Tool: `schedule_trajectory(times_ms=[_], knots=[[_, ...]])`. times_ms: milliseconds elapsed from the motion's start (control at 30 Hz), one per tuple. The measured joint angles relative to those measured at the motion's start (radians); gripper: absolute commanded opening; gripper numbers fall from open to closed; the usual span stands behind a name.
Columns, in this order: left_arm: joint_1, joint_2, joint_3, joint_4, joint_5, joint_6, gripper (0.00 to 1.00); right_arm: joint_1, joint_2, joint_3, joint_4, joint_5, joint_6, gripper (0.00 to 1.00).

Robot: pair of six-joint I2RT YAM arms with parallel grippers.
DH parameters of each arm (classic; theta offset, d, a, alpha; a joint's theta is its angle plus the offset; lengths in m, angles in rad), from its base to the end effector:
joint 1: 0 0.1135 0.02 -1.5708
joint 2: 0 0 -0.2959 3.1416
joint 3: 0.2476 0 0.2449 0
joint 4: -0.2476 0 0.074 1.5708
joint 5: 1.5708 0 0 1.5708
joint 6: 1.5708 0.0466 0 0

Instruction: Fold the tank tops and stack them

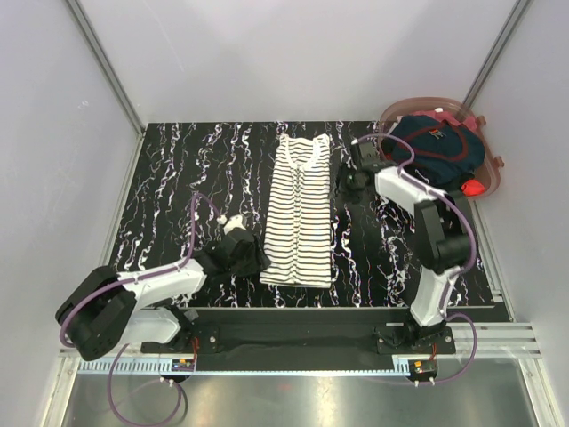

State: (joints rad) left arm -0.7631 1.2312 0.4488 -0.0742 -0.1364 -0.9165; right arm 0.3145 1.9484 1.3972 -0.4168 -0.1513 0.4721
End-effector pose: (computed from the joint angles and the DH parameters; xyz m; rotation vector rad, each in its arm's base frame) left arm 0.1568 -0.1412 0.1769 -0.2557 2.4936 -0.5818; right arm 0.4076 0.1400 0.2164 0.1435 2.5950 0.4914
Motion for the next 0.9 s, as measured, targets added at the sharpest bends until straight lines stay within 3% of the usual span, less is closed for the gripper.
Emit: schedule_trajectory(times_ms=[167,333,500,633,733,900], knots=[[-0.009,0.008,-0.007,0.02,0.019,0.003,0.46,0.047,-0.212,-0.241,0.017,-0.008,0.005,0.49],[-0.029,0.007,-0.031,0.056,0.035,-0.004,0.39,0.132,-0.326,-0.42,0.02,-0.029,0.029,0.49],[-0.048,-0.015,-0.073,0.089,0.045,-0.031,0.24,0.204,-0.436,-0.566,0.011,-0.053,0.085,0.48],[-0.06,-0.043,-0.1,0.093,0.056,-0.046,0.26,0.246,-0.518,-0.634,-0.001,-0.06,0.132,0.49],[-0.075,-0.064,-0.104,0.077,0.059,-0.053,0.41,0.28,-0.557,-0.657,-0.008,-0.063,0.162,0.49],[-0.087,-0.095,-0.107,0.054,0.063,-0.06,0.45,0.314,-0.587,-0.709,-0.012,-0.072,0.203,0.45]])
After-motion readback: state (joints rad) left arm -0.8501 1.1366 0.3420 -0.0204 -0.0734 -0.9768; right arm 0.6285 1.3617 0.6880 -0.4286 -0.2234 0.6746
